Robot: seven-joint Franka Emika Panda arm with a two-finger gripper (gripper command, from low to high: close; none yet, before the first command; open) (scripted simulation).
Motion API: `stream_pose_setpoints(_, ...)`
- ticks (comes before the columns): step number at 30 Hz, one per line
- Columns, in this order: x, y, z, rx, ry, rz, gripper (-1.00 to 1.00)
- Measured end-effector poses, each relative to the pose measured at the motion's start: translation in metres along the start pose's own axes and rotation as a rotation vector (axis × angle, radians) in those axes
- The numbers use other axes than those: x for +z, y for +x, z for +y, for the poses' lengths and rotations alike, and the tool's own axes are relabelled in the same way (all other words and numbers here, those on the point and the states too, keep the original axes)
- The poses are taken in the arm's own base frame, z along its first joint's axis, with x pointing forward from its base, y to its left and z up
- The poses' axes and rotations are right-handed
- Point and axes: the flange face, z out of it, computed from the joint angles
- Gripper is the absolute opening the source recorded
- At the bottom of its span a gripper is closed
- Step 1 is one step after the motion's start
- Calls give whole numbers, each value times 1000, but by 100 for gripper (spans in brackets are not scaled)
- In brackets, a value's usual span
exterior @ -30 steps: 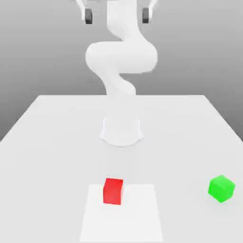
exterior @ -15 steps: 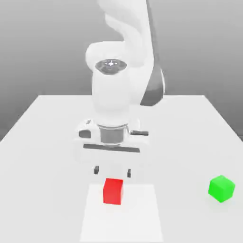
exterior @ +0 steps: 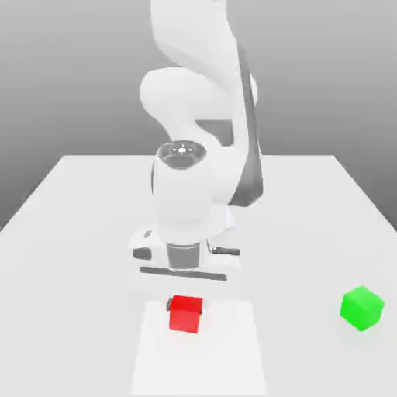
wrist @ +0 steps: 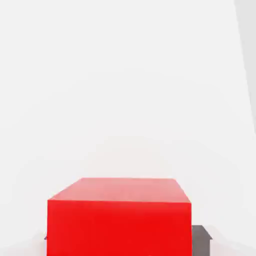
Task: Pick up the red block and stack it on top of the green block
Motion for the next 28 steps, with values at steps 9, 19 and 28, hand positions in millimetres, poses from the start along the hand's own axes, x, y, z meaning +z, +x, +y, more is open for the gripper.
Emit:
stream_pose_setpoints(9, -43, -79, -79, -88, -6, 7, -100)
stream_pose_setpoints(19, -67, -271, -162, -191, 0, 1, -100)
stream_pose_setpoints(28, -12, -277, -167, -165, 2, 1, 100)
